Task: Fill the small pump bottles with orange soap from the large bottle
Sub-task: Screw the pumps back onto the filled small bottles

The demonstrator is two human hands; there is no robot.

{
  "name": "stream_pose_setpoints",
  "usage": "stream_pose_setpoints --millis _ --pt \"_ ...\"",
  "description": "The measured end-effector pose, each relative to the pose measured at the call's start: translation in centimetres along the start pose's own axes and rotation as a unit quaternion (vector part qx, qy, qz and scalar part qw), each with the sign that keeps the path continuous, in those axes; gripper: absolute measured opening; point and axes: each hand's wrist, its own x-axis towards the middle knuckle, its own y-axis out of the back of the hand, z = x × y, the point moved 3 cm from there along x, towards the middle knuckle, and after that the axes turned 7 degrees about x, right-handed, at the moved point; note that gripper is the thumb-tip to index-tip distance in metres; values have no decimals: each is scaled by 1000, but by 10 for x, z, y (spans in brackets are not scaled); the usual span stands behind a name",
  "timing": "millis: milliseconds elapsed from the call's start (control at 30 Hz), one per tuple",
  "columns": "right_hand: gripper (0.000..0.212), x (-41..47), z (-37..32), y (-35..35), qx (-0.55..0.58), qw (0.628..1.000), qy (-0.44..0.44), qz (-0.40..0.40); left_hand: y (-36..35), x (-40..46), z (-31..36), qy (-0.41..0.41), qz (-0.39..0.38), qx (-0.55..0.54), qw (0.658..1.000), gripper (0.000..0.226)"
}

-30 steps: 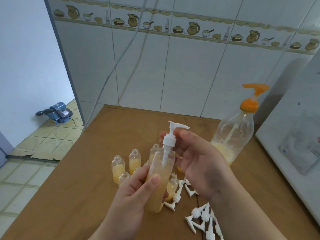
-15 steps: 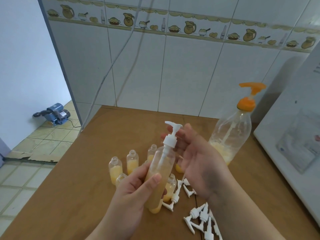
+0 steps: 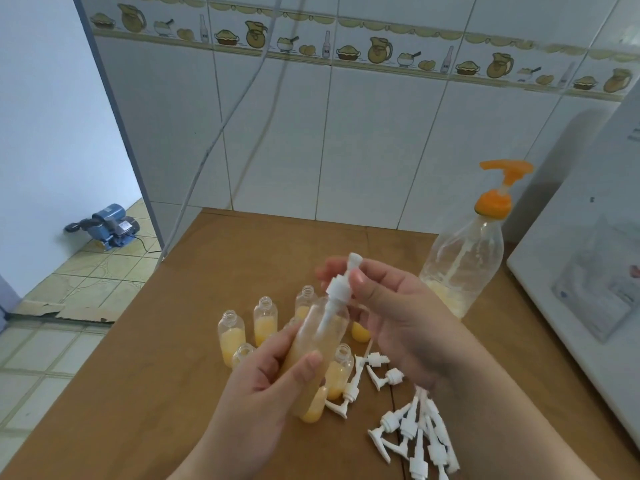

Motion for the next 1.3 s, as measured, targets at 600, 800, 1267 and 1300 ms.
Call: stream_pose_setpoints --millis 600,800,1267,1300 --pt "41 -27 5 57 -387 896 122 180 29 -16 -29 -9 164 241 957 44" --pt "28 -34 90 96 -609 790 -20 66 40 -32 -95 94 185 257 944 76" --pt "39 -24 156 114 -656 754 -5 21 28 -21 -113 62 152 336 927 78" --pt "37 -25 155 113 -658 753 -6 22 31 -23 -115 46 149 335 929 85"
